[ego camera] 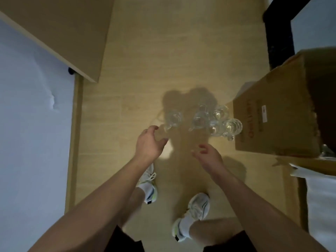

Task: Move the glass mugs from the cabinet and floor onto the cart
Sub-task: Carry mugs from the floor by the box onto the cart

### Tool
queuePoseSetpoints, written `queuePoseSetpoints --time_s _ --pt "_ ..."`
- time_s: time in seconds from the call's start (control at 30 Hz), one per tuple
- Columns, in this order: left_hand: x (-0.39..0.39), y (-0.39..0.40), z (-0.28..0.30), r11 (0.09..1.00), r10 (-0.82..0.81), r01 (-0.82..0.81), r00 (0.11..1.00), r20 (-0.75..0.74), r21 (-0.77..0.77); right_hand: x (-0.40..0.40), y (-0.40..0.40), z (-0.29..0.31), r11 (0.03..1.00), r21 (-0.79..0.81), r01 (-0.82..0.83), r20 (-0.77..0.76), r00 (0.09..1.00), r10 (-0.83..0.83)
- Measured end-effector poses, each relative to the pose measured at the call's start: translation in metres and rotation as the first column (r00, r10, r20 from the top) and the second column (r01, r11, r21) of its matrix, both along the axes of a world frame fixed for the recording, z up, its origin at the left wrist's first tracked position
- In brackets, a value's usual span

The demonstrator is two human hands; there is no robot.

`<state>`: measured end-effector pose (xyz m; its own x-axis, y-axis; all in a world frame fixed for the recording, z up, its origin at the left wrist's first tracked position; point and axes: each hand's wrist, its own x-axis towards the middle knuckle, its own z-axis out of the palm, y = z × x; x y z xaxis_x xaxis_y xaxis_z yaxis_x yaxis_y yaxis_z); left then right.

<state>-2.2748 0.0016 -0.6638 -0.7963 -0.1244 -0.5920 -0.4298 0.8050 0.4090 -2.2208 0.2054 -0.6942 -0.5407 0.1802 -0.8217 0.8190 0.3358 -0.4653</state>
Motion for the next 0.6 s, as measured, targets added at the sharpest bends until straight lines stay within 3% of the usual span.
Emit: queuePoseSetpoints --time_s 0.3,0.47,0.6 --pt "-0.027 0.021 -0.218 0.987 0.139 -0.147 0.983 0.118 0.066 -0.038 -0.003 -0.223 0.949 -0.135 0.285 0.046 0.959 -0.281" --pt "-0.051 0.020 -0.298 0.966 0.212 -0.223 0.972 0.099 0.127 -0.070 -0.008 -0.297 0.871 -0.285 0.401 0.112 0.916 -0.385" --pt "-0.059 0.026 -0.336 0.907 0.334 -0.362 0.930 0.155 0.215 -0.077 -0.016 -0.323 0.796 -0.422 0.434 0.112 0.896 -0.429"
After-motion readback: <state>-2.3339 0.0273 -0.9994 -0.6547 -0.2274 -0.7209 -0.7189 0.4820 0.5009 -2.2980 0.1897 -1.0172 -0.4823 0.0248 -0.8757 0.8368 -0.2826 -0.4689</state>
